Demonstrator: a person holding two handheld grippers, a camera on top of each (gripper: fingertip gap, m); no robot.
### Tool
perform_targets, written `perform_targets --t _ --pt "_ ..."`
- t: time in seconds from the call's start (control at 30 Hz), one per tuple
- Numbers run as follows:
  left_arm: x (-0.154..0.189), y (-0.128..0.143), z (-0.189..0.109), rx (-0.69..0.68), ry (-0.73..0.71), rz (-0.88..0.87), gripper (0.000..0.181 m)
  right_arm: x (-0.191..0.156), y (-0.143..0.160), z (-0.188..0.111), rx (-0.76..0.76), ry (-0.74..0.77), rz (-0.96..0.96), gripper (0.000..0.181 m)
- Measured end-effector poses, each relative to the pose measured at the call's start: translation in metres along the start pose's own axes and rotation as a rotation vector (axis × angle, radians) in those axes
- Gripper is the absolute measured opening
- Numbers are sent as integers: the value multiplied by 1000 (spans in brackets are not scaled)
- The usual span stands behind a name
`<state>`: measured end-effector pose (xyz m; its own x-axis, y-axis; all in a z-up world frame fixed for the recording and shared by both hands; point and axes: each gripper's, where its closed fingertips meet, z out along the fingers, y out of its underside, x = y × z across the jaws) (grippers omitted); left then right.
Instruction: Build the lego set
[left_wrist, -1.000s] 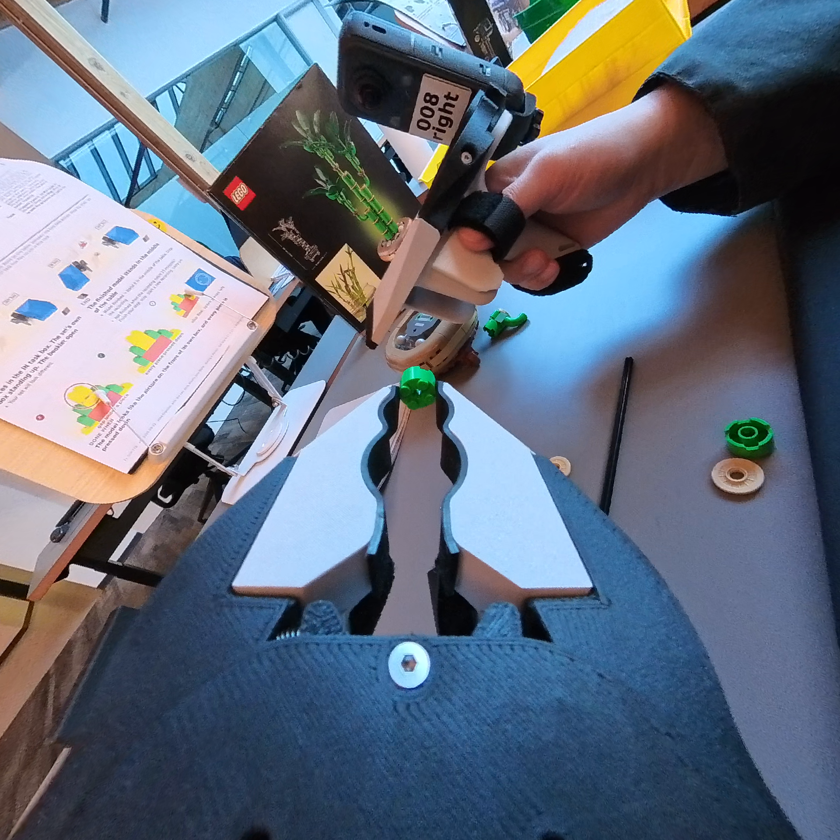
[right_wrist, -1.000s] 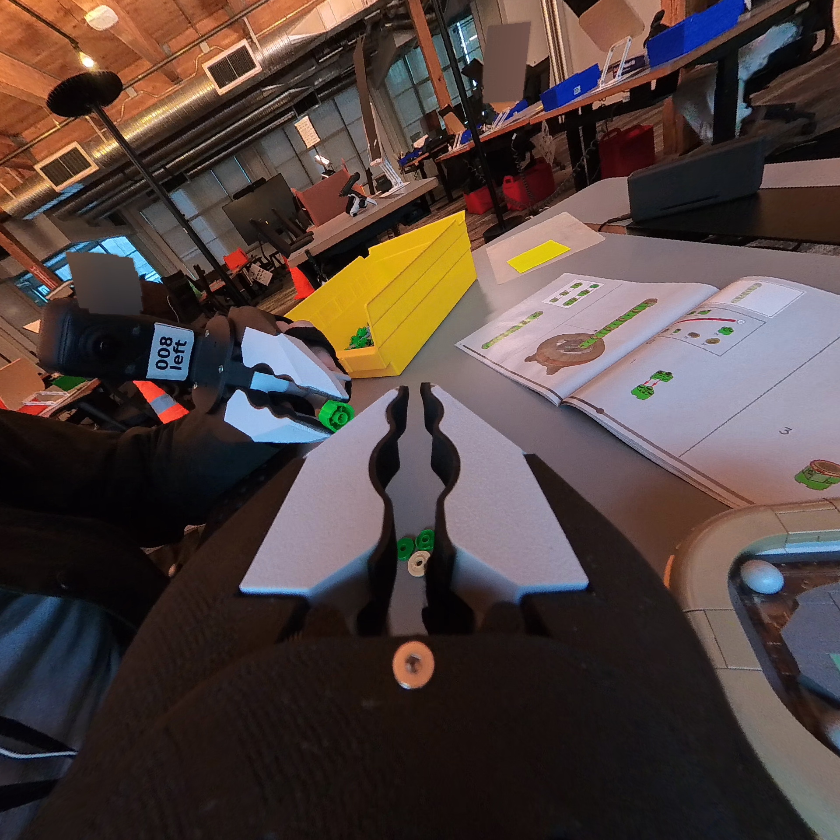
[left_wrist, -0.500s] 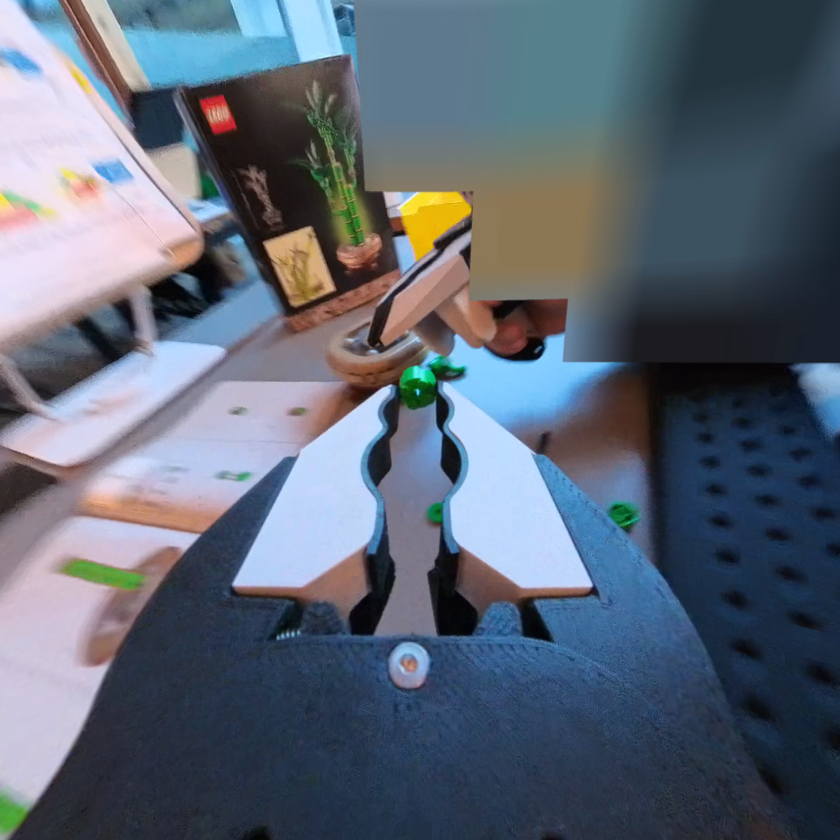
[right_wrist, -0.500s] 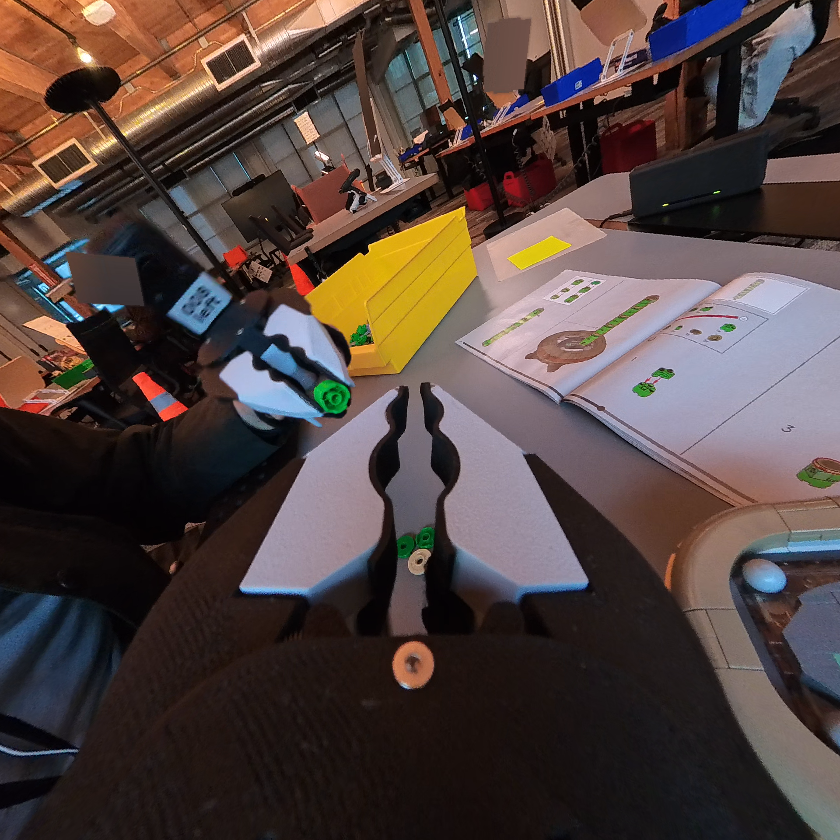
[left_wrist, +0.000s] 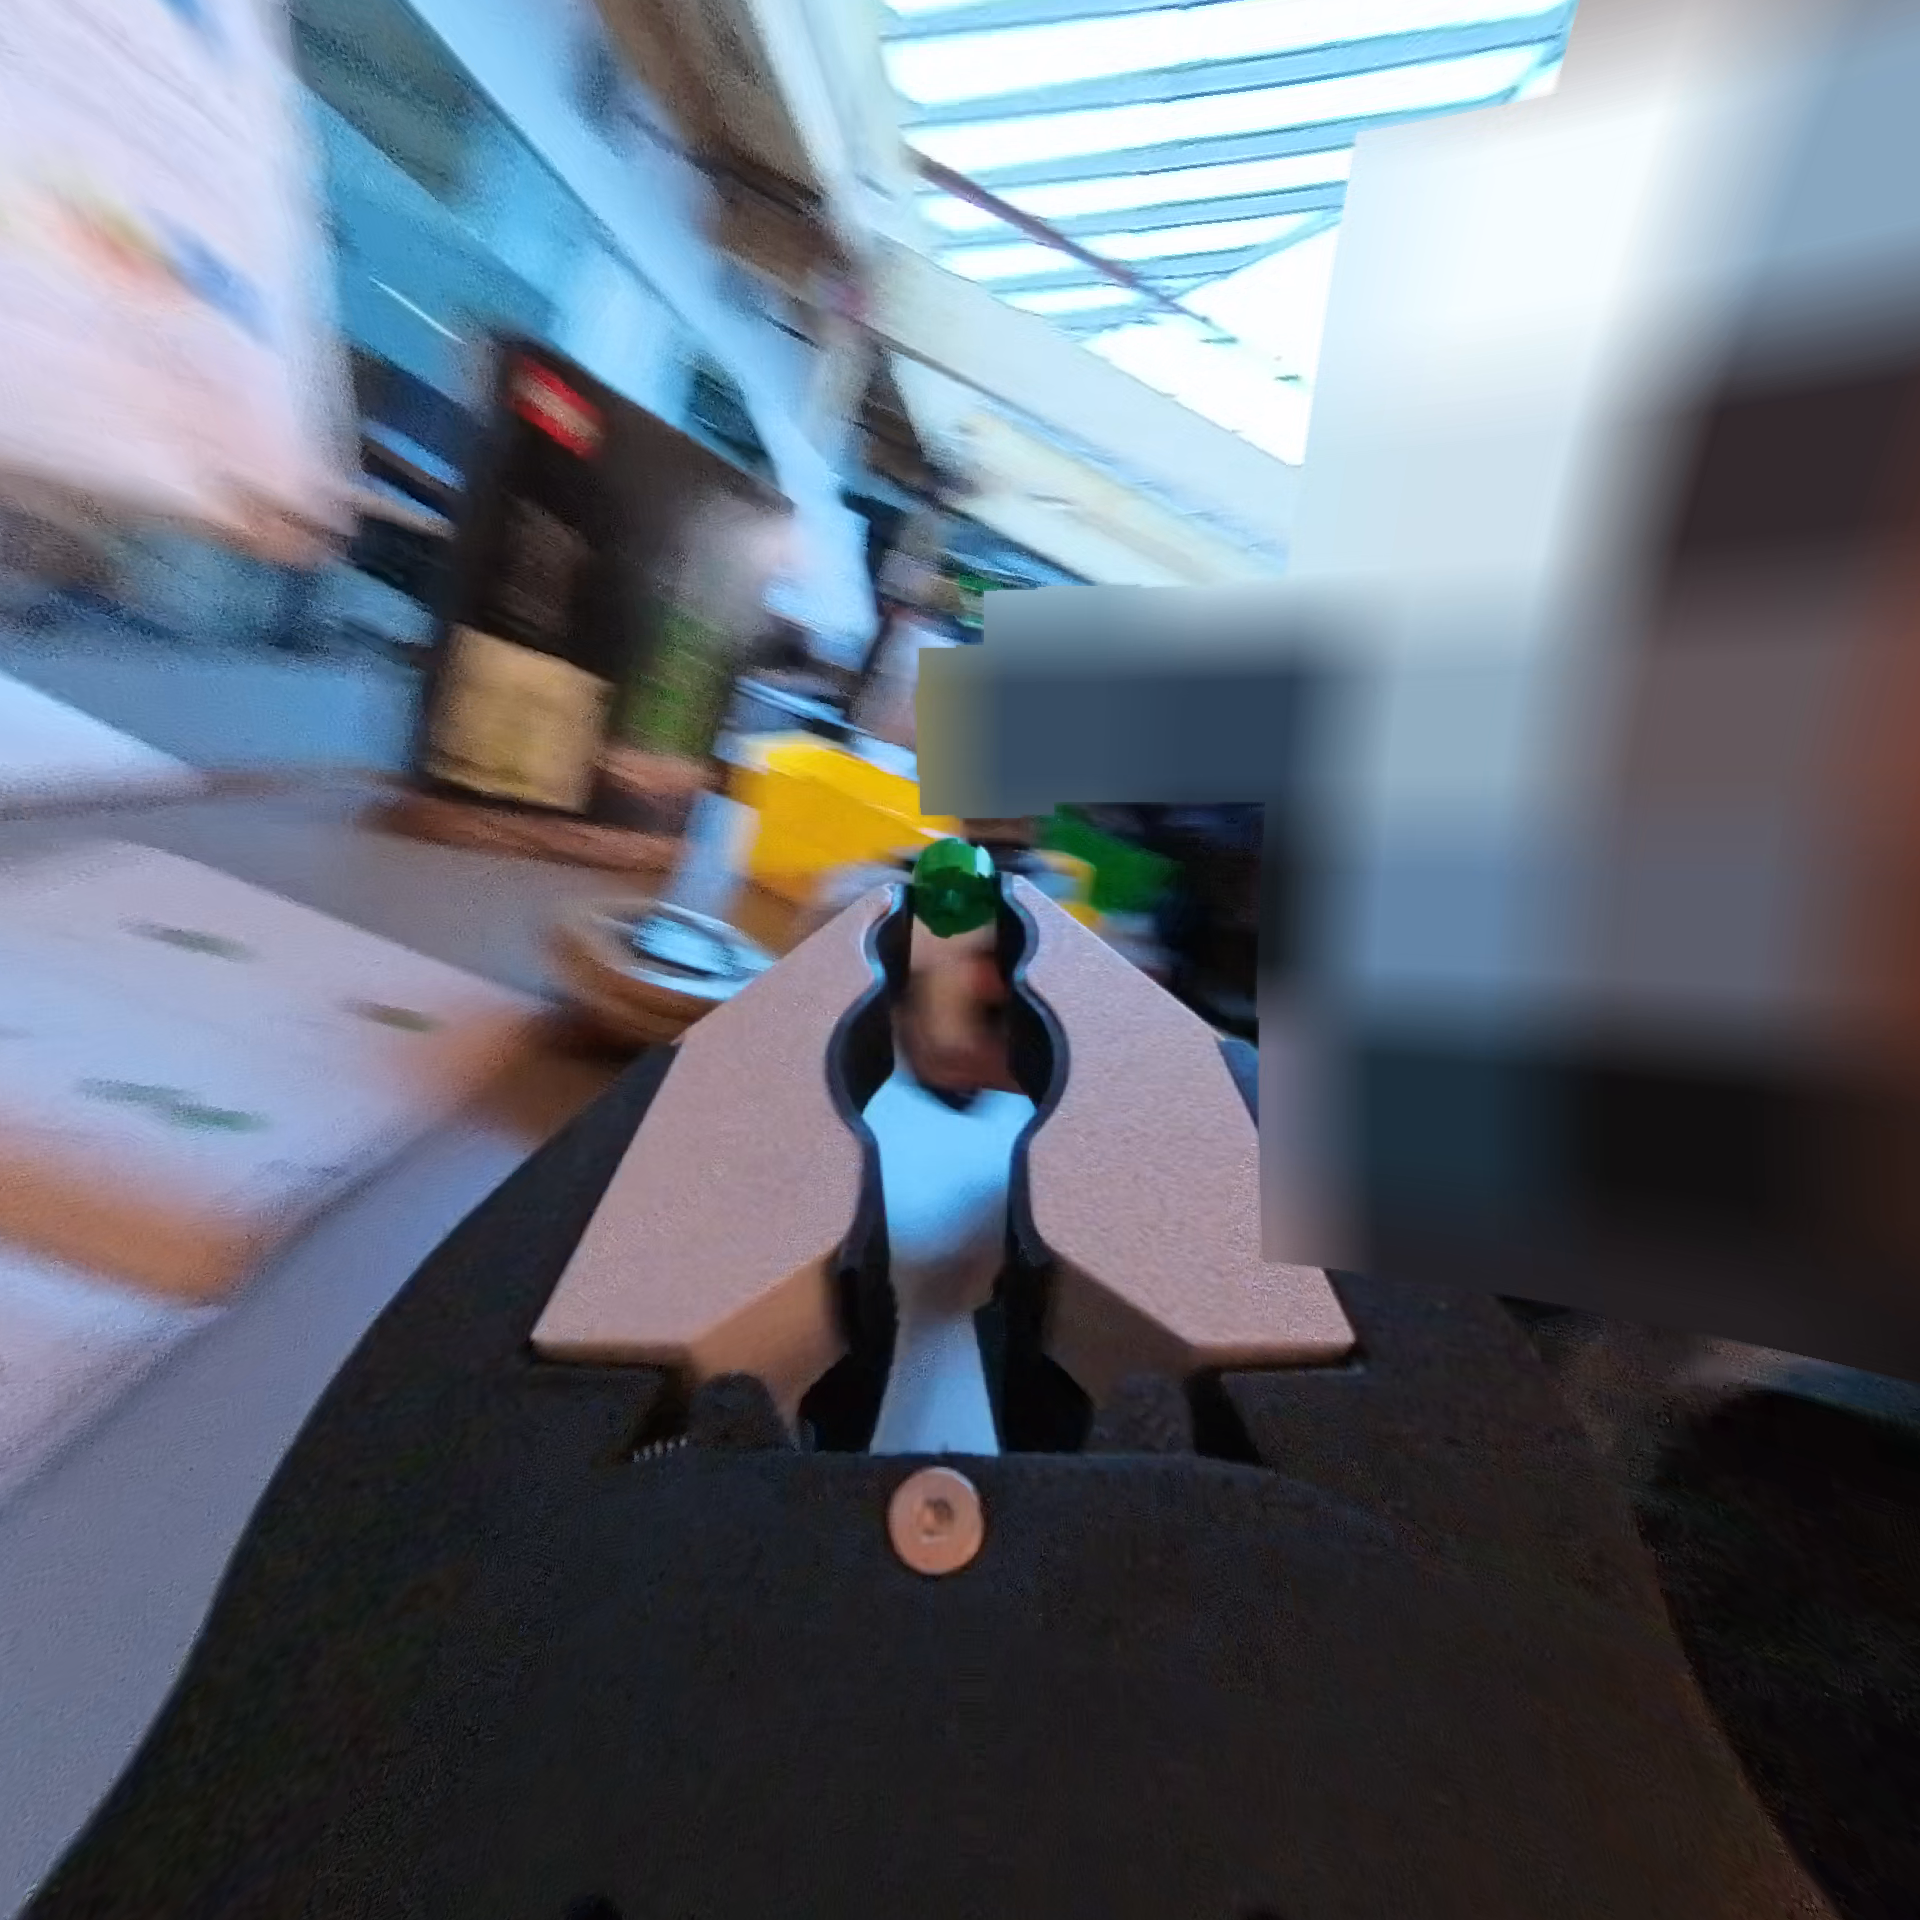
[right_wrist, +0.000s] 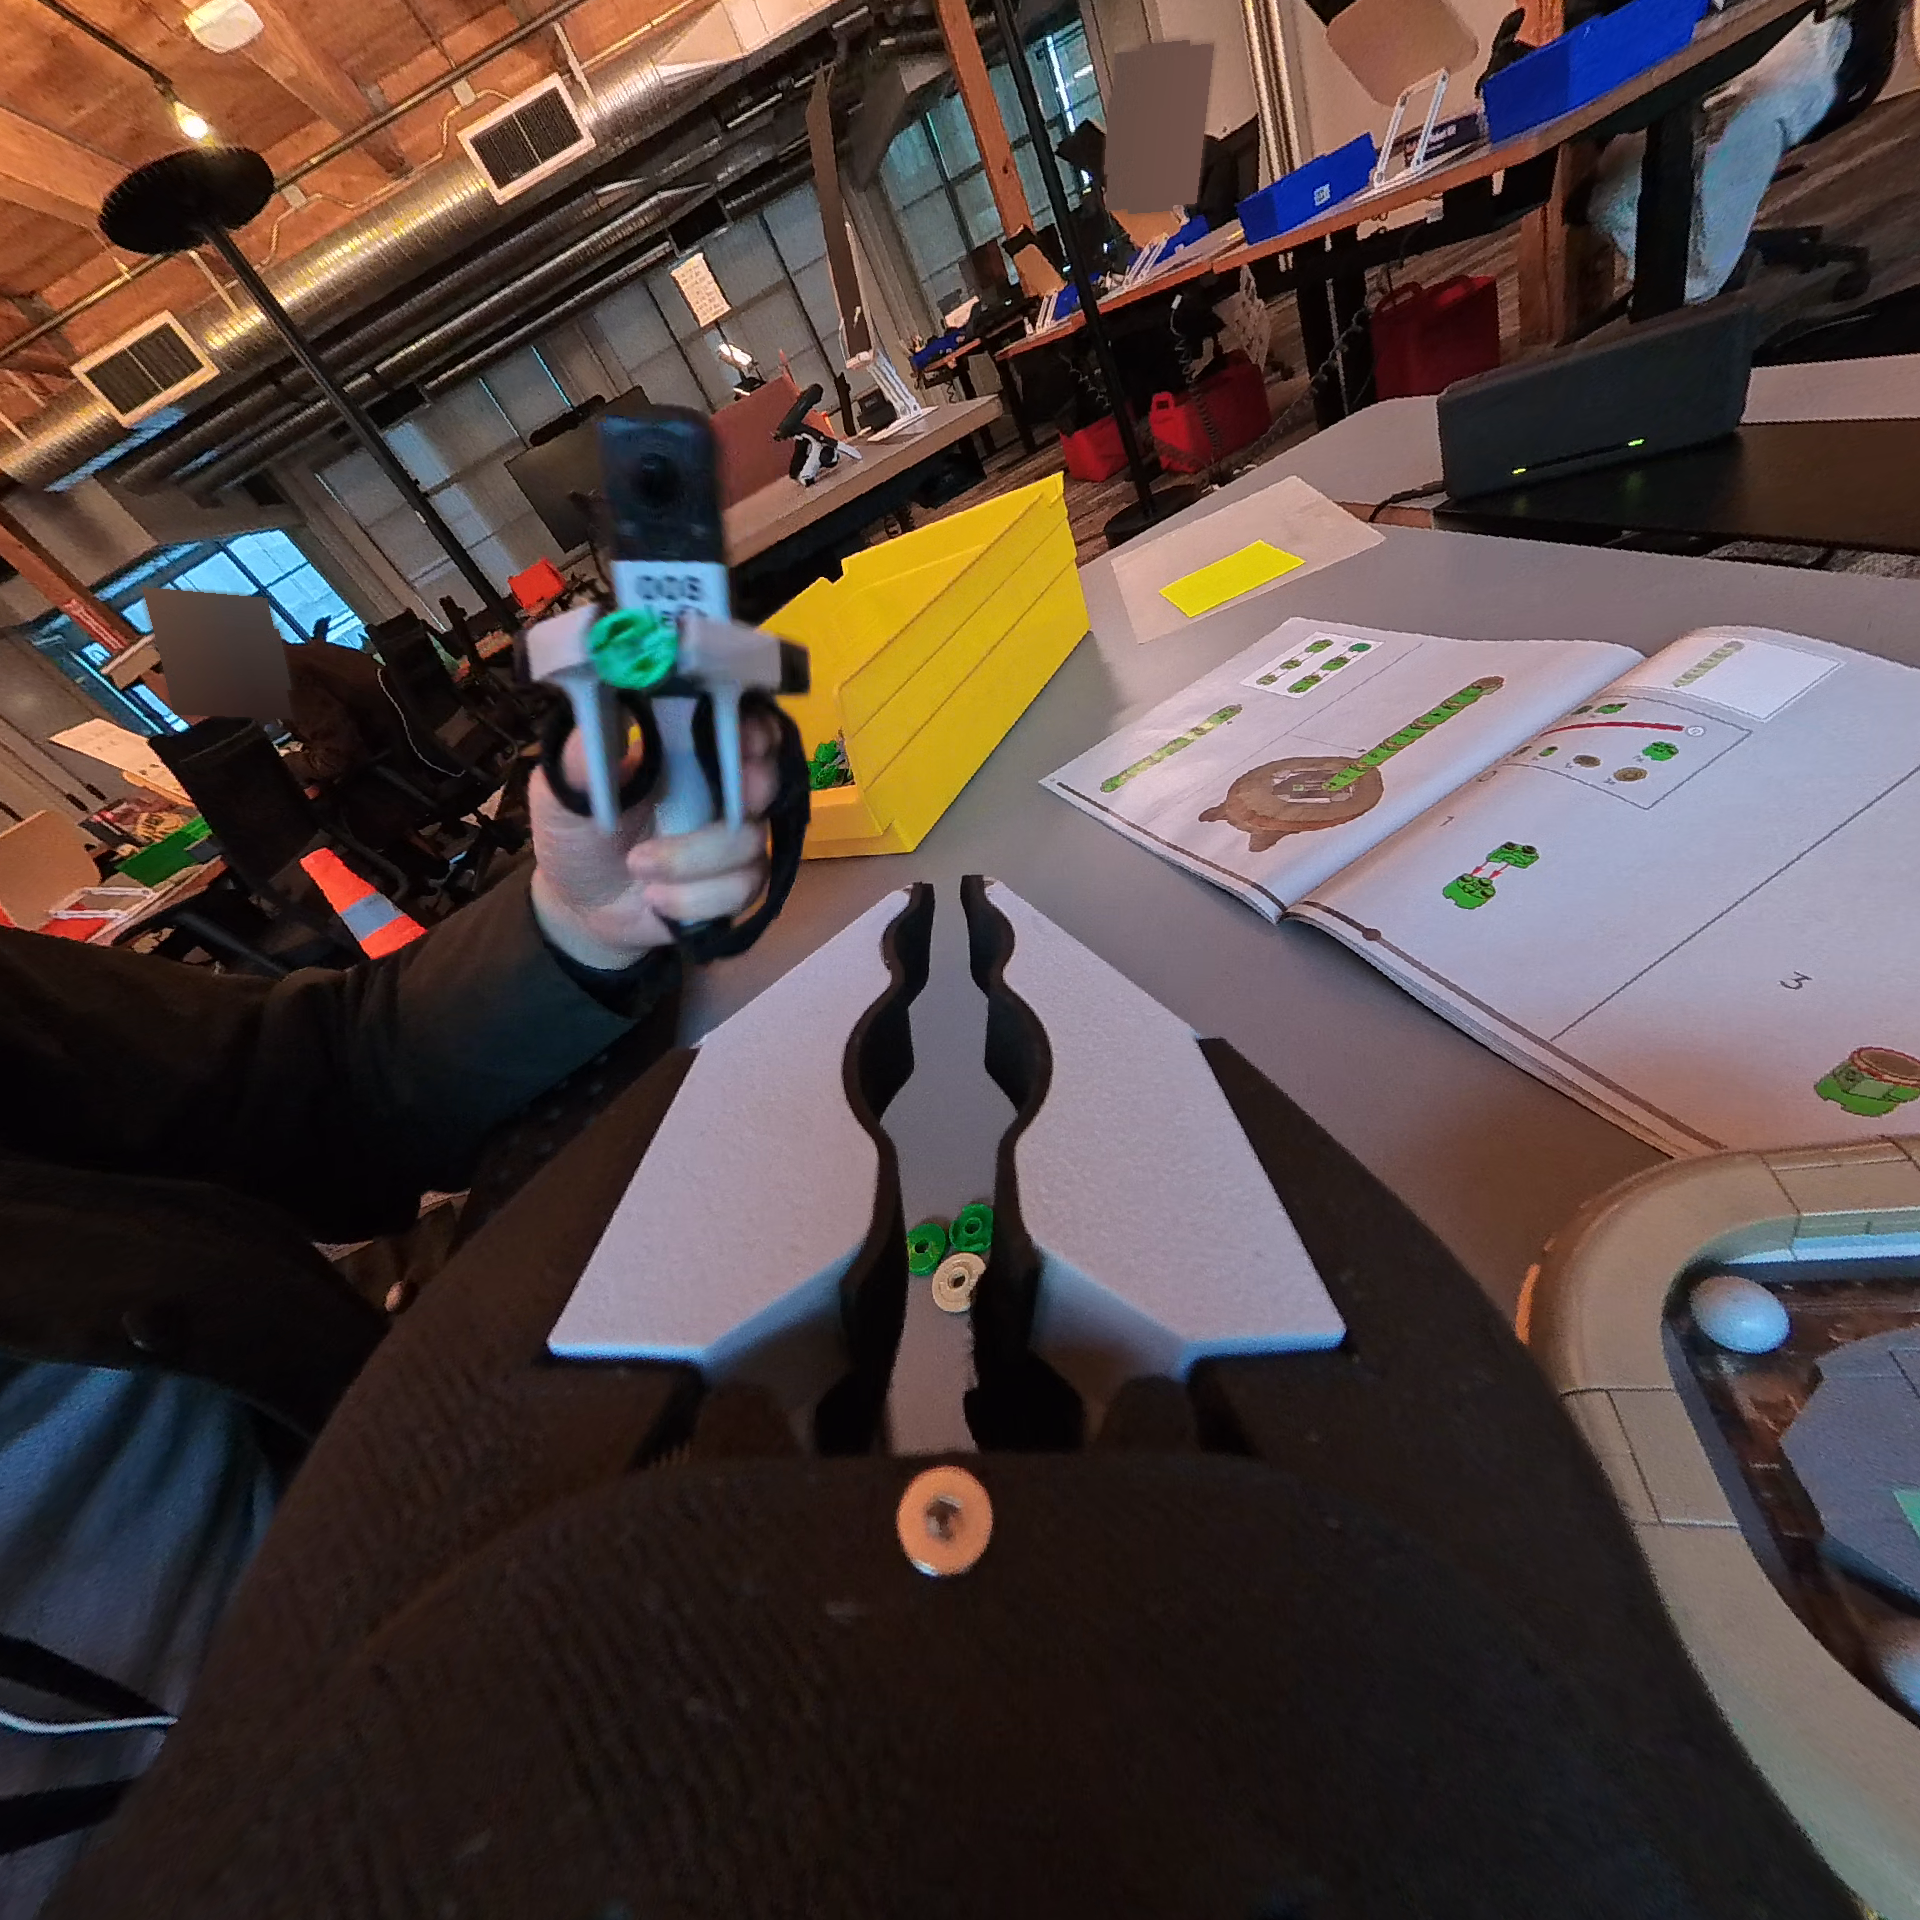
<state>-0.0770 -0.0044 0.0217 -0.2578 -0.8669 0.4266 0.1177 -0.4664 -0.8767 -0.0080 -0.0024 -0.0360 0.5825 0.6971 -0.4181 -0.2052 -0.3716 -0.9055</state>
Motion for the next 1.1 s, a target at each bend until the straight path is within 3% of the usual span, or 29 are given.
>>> perform_targets --t 0.03,0.1,0.2,0.27,0.43,0.53,0.63,0.7,0.77,0.83,0.9,1.0,1.1 --pt "-12 -16 -12 50 -167 180 14 0 0 0 2 0 2 5" --pt "-42 -51 -55 112 -592 479 14 0 -1 0 4 -3 6 5" --pt "-69 -93 -144 109 -1209 746 14 0 0 0 2 -3 7 5" --pt "-78 -103 -192 18 -1482 841 14 -1 0 0 1 -6 6 5" --pt "-103 -92 -257 -93 -1688 640 15 -2 0 1 -1 -10 11 5" --pt "-94 -104 -273 4 -1759 655 40 -2 1 2 -3 -12 12 5" --pt "-85 -112 -264 86 -1721 697 51 -1 1 2 -3 -11 16 5" --pt "-84 -114 -253 114 -1660 711 47 -1 1 2 -3 -13 21 6" --pt "-82 -108 -209 122 -1397 722 25 -1 1 2 -3 -12 19 5" --pt "-69 -85 -139 77 -992 705 19 0 2 2 -4 -12 21 6" --pt "-55 -47 -81 -39 -687 637 21 0 2 2 -6 -12 22 6" --pt "-46 8 -33 -251 -521 642 40 1 1 2 -3 -7 20 6" --pt "-34 60 -5 -429 -378 696 32 2 -1 0 10 -1 19 6"
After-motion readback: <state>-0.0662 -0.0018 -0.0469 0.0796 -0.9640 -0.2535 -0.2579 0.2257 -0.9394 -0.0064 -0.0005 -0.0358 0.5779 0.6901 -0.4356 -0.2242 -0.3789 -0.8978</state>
